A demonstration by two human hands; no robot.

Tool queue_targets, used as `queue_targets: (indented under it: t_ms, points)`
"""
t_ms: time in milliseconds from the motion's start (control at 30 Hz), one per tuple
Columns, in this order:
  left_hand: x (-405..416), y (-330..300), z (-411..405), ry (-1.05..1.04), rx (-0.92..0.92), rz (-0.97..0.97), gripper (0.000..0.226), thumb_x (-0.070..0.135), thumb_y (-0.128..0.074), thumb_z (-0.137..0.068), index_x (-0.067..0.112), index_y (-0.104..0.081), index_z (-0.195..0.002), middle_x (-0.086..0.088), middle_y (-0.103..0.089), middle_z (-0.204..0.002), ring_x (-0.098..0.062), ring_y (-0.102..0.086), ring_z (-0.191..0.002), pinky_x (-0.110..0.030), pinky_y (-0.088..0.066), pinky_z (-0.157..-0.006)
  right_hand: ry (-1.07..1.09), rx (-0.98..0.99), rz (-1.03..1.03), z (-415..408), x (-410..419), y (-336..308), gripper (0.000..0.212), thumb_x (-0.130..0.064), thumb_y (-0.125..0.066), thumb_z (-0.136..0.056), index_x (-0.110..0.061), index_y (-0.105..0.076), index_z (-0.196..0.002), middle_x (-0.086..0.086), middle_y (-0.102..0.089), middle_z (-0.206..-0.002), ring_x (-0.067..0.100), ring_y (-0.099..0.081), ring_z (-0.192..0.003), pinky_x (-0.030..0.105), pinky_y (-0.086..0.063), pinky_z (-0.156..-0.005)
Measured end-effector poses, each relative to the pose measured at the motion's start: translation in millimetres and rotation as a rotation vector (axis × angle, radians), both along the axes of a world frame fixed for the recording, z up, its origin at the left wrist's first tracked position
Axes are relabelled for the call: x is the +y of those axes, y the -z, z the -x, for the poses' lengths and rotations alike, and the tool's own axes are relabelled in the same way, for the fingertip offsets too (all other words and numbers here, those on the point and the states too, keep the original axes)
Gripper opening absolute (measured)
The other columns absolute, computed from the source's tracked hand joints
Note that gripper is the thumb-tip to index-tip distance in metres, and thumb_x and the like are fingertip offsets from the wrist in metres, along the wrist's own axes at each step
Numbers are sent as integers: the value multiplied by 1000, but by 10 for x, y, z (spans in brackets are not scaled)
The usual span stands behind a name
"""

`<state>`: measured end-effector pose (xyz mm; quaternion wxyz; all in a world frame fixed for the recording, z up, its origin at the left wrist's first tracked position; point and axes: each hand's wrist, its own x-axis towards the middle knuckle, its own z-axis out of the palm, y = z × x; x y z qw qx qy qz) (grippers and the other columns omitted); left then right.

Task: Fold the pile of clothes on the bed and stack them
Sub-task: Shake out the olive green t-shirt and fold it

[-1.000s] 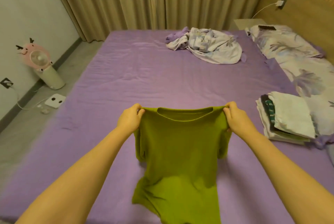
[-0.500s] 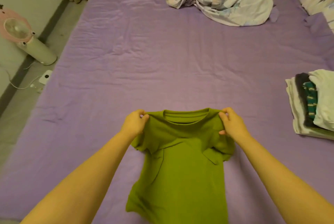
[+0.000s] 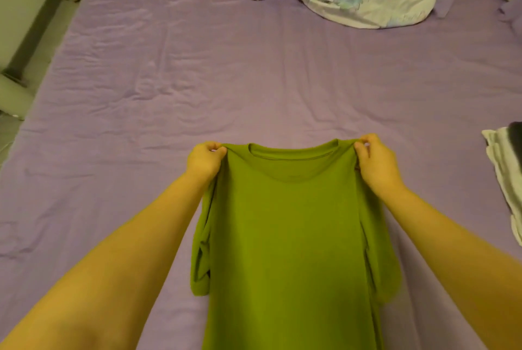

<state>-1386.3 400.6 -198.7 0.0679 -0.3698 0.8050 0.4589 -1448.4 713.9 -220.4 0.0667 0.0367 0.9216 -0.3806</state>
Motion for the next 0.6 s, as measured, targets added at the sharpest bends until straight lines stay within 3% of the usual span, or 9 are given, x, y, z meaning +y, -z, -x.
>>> queue_targets:
  t_ms: [100,167,233,333,433,500,600]
  points:
    - [-78,263,282,36,26,149,22,11,-53,-95,-1,-66,-107,-29,-65,-106,-40,-60,-103,-38,-45,-82,-20,5,35,338,-47,161,24,-12,-44,-100,5,-54,-113,28,-61,-111,38,-58,-104,36,-37,-81]
    - [-36,449,358,107,18,226,30,11,-51,-96,1,-59,-123,-24,-60,-122,-36,-55,-115,-36,-40,-92,-68,-37,94,443,-50,293,28,-8,-43,-99,4,-51,-123,23,-57,-125,34,-53,-117,33,-36,-95]
    - [129,663,303,265,-16,363,43,13,-50,-97,1,-45,-138,-25,-44,-141,-36,-40,-132,-37,-28,-109,-98,-73,104,379,1,441,34,-3,-42,-98,2,-45,-132,20,-50,-136,31,-46,-126,30,-31,-103]
    - [634,967,27,531,-7,563,51,24,-44,-99,10,-31,-147,-21,-21,-155,-33,-16,-145,-36,-11,-118,-68,-102,-4,-4,252,708,34,1,-46,-95,4,-49,-129,22,-53,-132,34,-50,-122,30,-31,-99]
    - [1228,1208,-209,792,0,552,52,36,-36,-101,26,-24,-150,-6,-9,-161,-27,-5,-148,-44,-9,-119,21,-116,-63,-484,551,891,30,2,-53,-92,8,-54,-122,25,-58,-123,39,-53,-114,37,-35,-97]
    - [1541,1312,-235,971,5,592,52,43,-35,-100,33,-25,-150,-1,-12,-161,-27,-7,-148,-52,-8,-117,66,-118,-114,-764,680,967,33,0,-60,-89,6,-56,-120,24,-60,-119,40,-55,-110,43,-38,-96]
    - [1855,1394,-100,1078,62,659,53,51,-41,-96,35,-33,-146,-2,-24,-157,-35,-20,-144,-63,-12,-111,104,-160,-180,-1123,755,1056,41,-9,-64,-87,-1,-54,-126,19,-58,-120,37,-55,-109,43,-42,-91]
